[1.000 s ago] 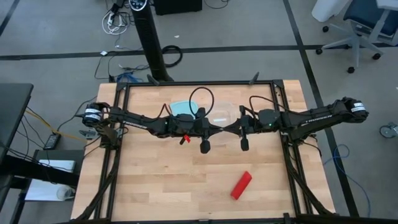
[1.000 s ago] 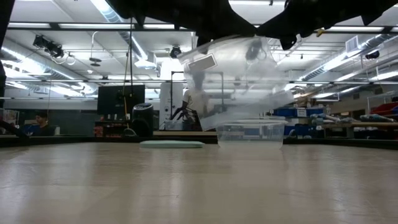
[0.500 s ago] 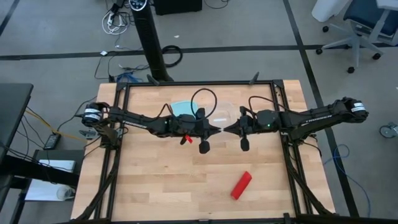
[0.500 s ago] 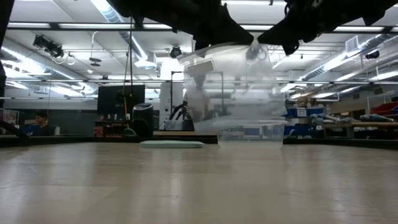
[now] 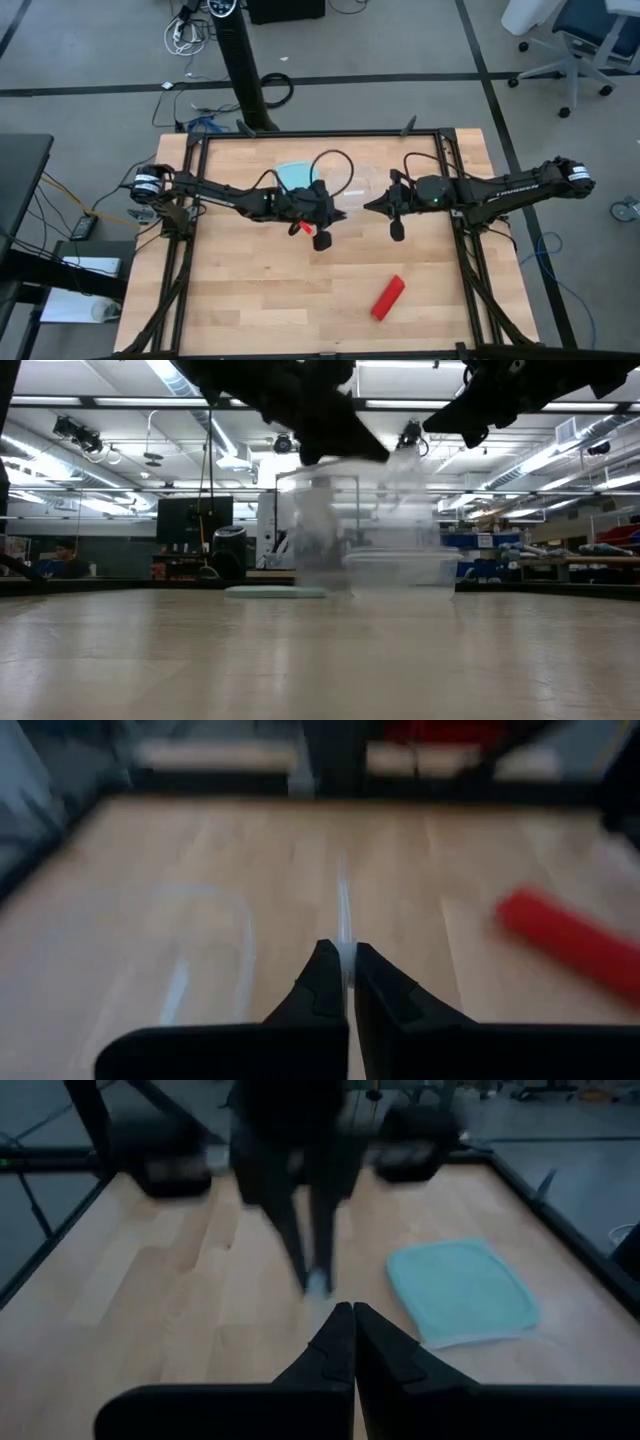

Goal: Roll bandage
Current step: Open the transparent zip lock bag

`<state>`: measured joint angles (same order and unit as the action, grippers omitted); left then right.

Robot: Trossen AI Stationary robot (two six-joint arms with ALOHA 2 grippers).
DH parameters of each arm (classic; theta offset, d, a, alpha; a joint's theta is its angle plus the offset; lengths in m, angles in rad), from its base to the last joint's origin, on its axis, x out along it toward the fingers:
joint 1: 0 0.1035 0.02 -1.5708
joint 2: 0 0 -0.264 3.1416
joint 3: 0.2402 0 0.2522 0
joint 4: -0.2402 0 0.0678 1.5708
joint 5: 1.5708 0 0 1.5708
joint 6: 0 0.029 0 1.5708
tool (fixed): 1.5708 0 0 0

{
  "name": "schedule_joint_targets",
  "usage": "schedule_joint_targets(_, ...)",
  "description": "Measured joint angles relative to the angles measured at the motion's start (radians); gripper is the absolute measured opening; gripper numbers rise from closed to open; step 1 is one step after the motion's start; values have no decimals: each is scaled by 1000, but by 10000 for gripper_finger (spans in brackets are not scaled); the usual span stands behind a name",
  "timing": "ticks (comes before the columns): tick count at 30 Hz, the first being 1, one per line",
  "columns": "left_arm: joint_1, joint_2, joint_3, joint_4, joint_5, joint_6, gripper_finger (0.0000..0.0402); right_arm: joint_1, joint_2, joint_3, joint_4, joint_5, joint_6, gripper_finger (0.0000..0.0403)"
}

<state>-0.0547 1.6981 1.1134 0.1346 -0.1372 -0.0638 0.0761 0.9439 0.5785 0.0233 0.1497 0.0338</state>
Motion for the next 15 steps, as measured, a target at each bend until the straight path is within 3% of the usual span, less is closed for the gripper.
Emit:
schedule_joint_targets(5,-1,-20,2,-48,0,-20,4,0,-28,0,-32,-2,0,1)
schedule_joint_targets(9,-5,-32,3,-29,0,-22,3,0,-33,0,-26,-66,15,2)
schedule_joint_targets(15,-5,-37,4,13,18,-21,3,0,-6,0,1,-106,49,46)
